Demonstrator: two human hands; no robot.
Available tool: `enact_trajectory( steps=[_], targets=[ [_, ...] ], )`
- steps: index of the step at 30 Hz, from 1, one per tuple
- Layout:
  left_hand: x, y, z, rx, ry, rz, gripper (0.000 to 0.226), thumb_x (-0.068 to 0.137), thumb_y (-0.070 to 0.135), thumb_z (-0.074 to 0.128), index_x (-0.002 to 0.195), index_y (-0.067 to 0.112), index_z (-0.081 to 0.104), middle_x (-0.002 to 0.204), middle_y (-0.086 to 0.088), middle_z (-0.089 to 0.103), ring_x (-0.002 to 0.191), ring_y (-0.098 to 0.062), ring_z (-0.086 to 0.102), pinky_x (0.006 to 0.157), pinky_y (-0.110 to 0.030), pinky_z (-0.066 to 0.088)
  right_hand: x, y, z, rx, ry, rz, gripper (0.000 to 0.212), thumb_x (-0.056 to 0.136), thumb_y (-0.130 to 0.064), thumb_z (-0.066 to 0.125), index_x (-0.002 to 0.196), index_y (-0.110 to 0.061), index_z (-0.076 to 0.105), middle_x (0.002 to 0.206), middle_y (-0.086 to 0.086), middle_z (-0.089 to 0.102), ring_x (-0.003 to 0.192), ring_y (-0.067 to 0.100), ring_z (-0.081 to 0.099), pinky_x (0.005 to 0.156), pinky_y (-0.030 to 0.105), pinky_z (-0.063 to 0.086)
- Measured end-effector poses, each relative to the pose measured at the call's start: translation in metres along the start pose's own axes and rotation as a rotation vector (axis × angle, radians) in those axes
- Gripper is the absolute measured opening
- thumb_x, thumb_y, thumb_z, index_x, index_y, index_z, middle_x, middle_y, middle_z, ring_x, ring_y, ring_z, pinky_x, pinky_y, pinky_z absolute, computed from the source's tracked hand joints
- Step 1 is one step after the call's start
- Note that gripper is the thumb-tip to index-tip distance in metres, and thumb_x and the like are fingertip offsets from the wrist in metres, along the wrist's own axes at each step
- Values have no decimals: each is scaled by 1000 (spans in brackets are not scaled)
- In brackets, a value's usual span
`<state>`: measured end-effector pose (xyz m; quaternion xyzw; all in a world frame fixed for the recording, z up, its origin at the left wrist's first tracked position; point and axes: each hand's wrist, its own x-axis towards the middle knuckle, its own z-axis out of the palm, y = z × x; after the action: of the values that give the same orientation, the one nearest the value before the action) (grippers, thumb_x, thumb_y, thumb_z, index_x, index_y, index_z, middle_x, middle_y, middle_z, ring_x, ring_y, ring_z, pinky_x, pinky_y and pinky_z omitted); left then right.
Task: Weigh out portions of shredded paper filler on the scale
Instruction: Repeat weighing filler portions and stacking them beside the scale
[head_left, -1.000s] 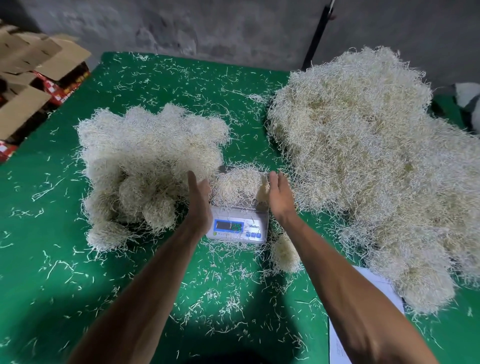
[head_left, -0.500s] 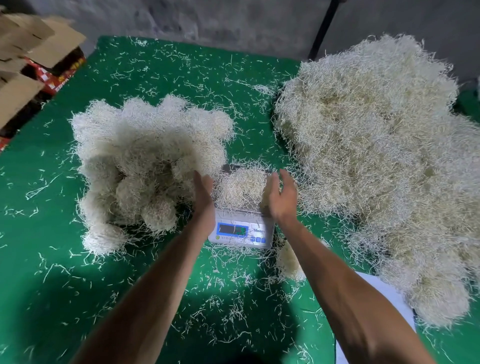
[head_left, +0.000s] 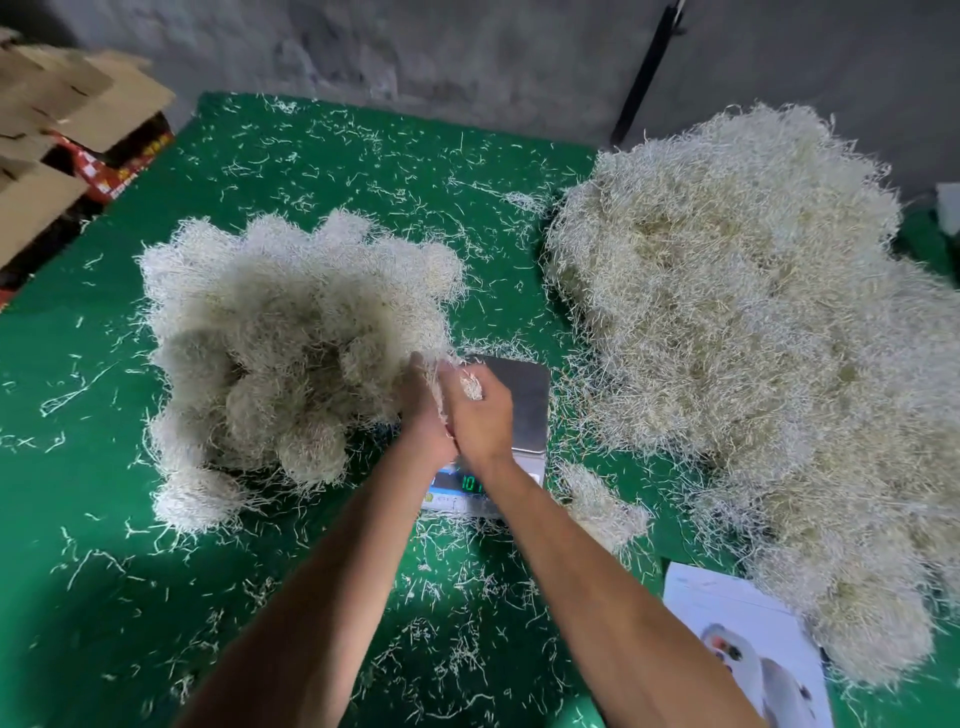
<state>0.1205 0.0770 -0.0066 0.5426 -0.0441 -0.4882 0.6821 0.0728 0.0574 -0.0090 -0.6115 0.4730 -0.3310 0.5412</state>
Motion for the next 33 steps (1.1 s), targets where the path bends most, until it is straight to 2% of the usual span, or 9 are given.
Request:
enact_trajectory(
  steps=[3,6,10,15,18,21,26,28,33],
  targets=[
    [-28,19,3,157,-247,84,63,101,58,43,105,-3,60,94,-25,57,99,-37,63,103,-36,48,-4,-20,1,-21,3,-79,38,83,-59,75,74,-25,59,81,-2,65,77,13,57,83,39,47],
    [-34,34,-15,614,-217,139,31,74,17,83,100,9,67,87,0,67,82,-8,66,73,-34,58,8,-33,-20,-94,-52,-109,25,96,-43,66,114,-25,67,113,-6,66,106,11,59,95,30,44],
    [-36,64,-25,-169,3,64,27,103,34,46,96,12,61,88,-3,64,79,-21,61,62,-25,53,-22,-43,-17,-146,-246,-304,41,104,-26,39,138,-16,60,114,-8,70,101,0,63,96,31,51],
    [-63,49,-40,943,-102,256,38,101,3,55,137,-9,51,137,-22,58,128,-34,54,94,-15,43,-29,-70,3,-273,-231,-411,45,102,-46,46,134,-22,67,140,-3,63,124,7,58,113,26,40],
    [-69,71,-56,462,-205,174,44,107,8,40,145,-15,37,149,-28,45,140,-41,42,88,-18,50,-31,-67,-2,-284,-301,-360,43,107,-36,47,145,-21,56,155,3,49,129,16,55,117,36,37],
    [-85,77,-84,186,-66,167,46,112,32,32,152,10,37,136,4,55,129,-7,55,67,-4,49,-67,-60,28,-394,-327,-633,46,107,-29,36,149,-19,51,165,-6,31,151,-3,20,126,28,15],
    [-110,73,-81,-162,-304,-79,70,103,51,36,156,6,30,156,-20,39,145,-34,39,118,-41,35,-68,-66,44,-480,-271,-738,41,109,-42,42,142,-25,59,158,-9,43,143,4,42,118,29,33],
    [-104,81,-85,-313,-300,-127,68,104,55,33,153,8,37,151,-23,46,139,-35,47,114,-49,39,-66,-65,49,-457,-281,-723,35,106,-41,51,128,-23,70,148,-6,57,132,7,55,113,26,39],
    [-80,76,-112,-421,-246,-254,46,107,36,28,116,6,61,108,-17,65,107,-27,62,115,-35,38,-44,-85,85,-396,-122,-354,41,100,-36,56,62,-20,62,46,-9,56,41,-2,52,41,14,33]
  ],
)
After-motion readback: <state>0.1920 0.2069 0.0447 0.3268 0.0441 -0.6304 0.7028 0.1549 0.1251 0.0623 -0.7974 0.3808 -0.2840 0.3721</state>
